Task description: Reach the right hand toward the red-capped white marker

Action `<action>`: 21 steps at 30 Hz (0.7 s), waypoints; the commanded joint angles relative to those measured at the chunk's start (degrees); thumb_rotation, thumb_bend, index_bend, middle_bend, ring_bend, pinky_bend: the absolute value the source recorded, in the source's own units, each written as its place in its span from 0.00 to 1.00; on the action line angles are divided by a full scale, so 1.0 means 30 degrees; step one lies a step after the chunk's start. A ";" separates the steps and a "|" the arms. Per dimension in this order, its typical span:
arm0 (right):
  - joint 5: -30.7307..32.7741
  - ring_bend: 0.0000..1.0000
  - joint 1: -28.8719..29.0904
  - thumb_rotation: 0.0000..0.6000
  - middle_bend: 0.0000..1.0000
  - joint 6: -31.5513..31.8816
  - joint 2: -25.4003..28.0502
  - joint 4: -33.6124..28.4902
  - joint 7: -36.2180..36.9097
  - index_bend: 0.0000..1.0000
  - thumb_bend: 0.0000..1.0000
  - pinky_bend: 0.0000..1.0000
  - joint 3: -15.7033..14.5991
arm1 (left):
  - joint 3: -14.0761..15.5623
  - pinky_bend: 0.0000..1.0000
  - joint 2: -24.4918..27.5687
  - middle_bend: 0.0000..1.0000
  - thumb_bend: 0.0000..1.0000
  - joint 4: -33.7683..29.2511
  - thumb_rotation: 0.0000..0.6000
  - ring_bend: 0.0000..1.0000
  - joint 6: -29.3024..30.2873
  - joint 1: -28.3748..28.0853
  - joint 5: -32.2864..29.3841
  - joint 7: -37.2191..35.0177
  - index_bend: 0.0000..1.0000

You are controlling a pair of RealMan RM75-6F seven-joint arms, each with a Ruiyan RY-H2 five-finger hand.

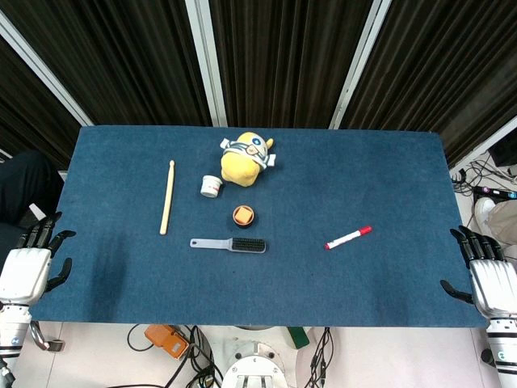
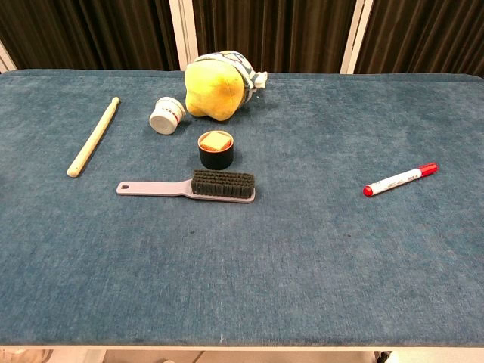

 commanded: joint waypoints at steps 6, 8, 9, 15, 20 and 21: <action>0.0081 0.17 0.0045 1.00 0.14 -0.0106 -0.0005 0.0065 0.0110 0.18 0.26 0.17 0.0003 | 0.0019 0.12 -0.0004 0.00 0.43 0.0008 1.00 0.00 0.0022 0.0001 0.0060 0.0118 0.26; 0.0089 0.17 0.0053 1.00 0.14 -0.0125 -0.0013 0.0129 0.0225 0.18 0.26 0.17 0.0007 | 0.0015 0.12 -0.0027 0.00 0.43 0.0025 1.00 0.00 0.0040 0.0004 0.0066 0.0146 0.26; 0.0116 0.17 0.0073 1.00 0.14 -0.0168 -0.0037 0.0206 0.0324 0.18 0.26 0.17 0.0020 | 0.0011 0.12 -0.0038 0.00 0.43 0.0026 1.00 0.00 0.0033 0.0004 0.0051 0.0157 0.26; 0.0707 0.17 0.0531 1.00 0.14 -0.1260 -0.0521 0.1358 0.1110 0.19 0.26 0.17 0.0133 | -0.0033 0.12 -0.0089 0.00 0.43 -0.0125 1.00 0.00 0.0120 0.0070 -0.0076 0.0284 0.26; 0.0955 0.17 0.1490 1.00 0.14 -0.2918 -0.1414 0.3204 0.2744 0.22 0.26 0.17 0.0348 | 0.0021 0.12 -0.0106 0.00 0.43 -0.0061 1.00 0.00 0.0250 0.0090 0.0136 0.0549 0.26; 0.1023 0.17 0.1728 1.00 0.14 -0.3309 -0.1571 0.3588 0.3062 0.23 0.26 0.17 0.0414 | 0.0018 0.12 -0.0117 0.00 0.43 -0.0077 1.00 0.00 0.0235 0.0094 0.0106 0.0541 0.26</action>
